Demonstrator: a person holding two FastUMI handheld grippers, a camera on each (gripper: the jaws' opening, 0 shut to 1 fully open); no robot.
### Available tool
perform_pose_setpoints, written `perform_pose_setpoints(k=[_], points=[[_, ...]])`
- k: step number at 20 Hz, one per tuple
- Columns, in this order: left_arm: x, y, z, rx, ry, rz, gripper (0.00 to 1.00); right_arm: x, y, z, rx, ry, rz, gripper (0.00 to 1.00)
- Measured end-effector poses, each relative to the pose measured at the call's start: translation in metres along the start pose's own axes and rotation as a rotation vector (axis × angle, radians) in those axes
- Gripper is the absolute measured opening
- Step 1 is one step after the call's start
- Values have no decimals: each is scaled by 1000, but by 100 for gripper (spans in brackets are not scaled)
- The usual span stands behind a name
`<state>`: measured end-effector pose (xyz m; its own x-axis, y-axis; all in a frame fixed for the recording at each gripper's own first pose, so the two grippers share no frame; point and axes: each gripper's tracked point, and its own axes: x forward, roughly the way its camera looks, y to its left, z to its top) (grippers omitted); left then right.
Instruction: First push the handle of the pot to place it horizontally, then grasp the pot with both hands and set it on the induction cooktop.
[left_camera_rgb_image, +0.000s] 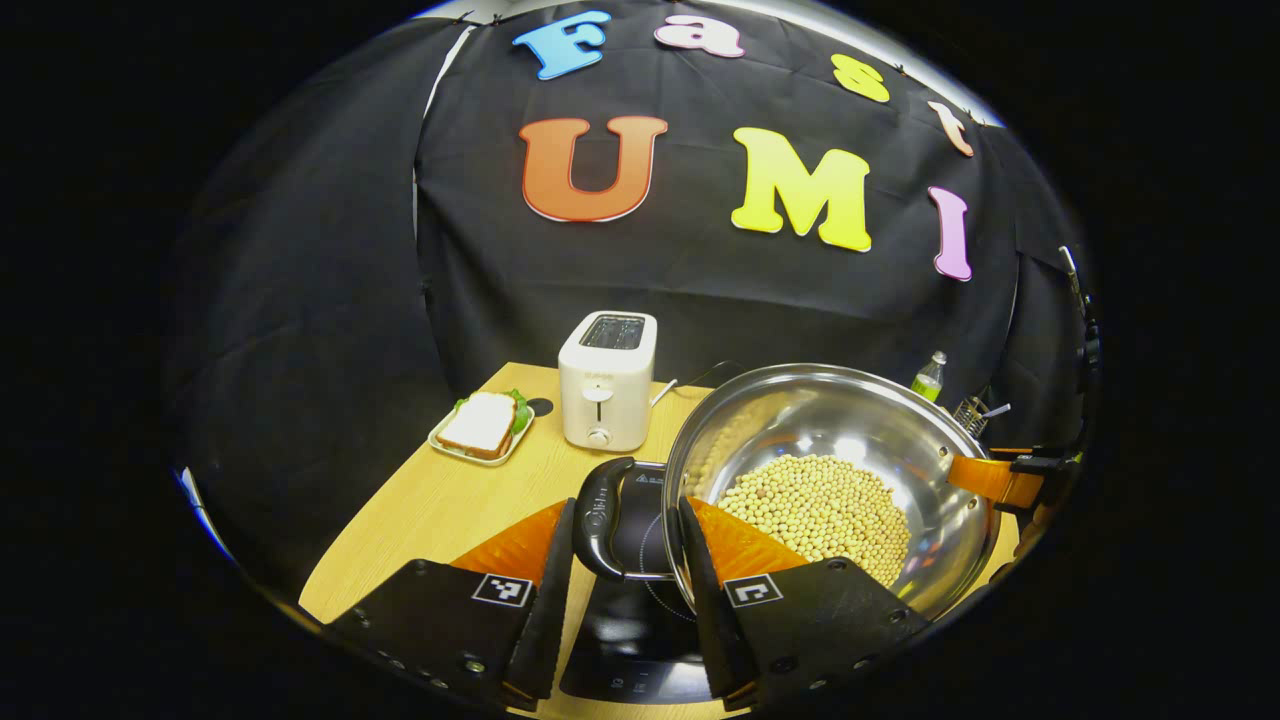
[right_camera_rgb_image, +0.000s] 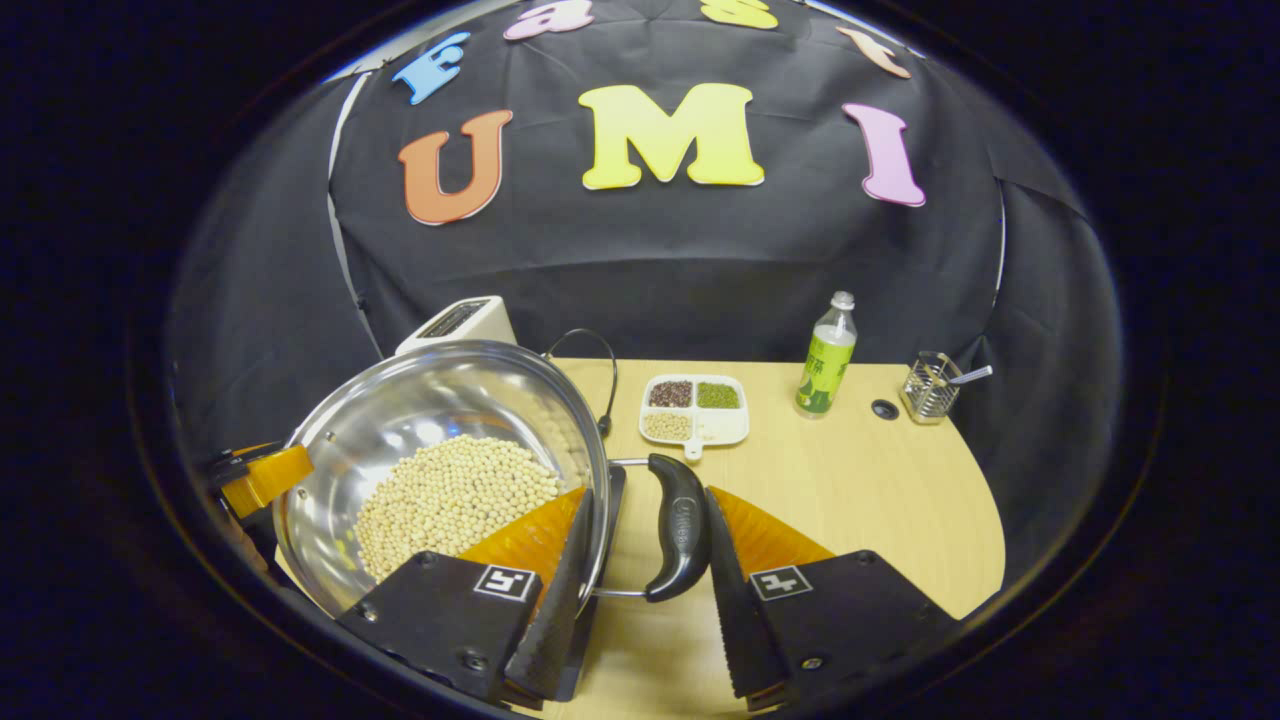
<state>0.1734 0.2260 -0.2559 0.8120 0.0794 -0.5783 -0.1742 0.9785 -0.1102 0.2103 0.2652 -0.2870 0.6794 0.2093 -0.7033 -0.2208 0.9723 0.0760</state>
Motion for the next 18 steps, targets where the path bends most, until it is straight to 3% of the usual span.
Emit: perform_pose_setpoints(k=[11,12,13,15,16,18], points=[[59,22,-35,-2,73,46,55,60,16,-35,15,30,-31,63],[62,24,-39,-1,81,48,46,63,17,-40,19,40,-33,64],[64,26,-43,2,84,51,55,66,17,-46,27,52,-32,64],[70,24,-49,13,104,64,55,73,16,-57,38,70,-28,63],[71,24,-44,35,75,67,46,75,15,-52,41,37,-25,63],[72,26,-50,36,72,66,55,78,15,-53,38,29,-31,63]])
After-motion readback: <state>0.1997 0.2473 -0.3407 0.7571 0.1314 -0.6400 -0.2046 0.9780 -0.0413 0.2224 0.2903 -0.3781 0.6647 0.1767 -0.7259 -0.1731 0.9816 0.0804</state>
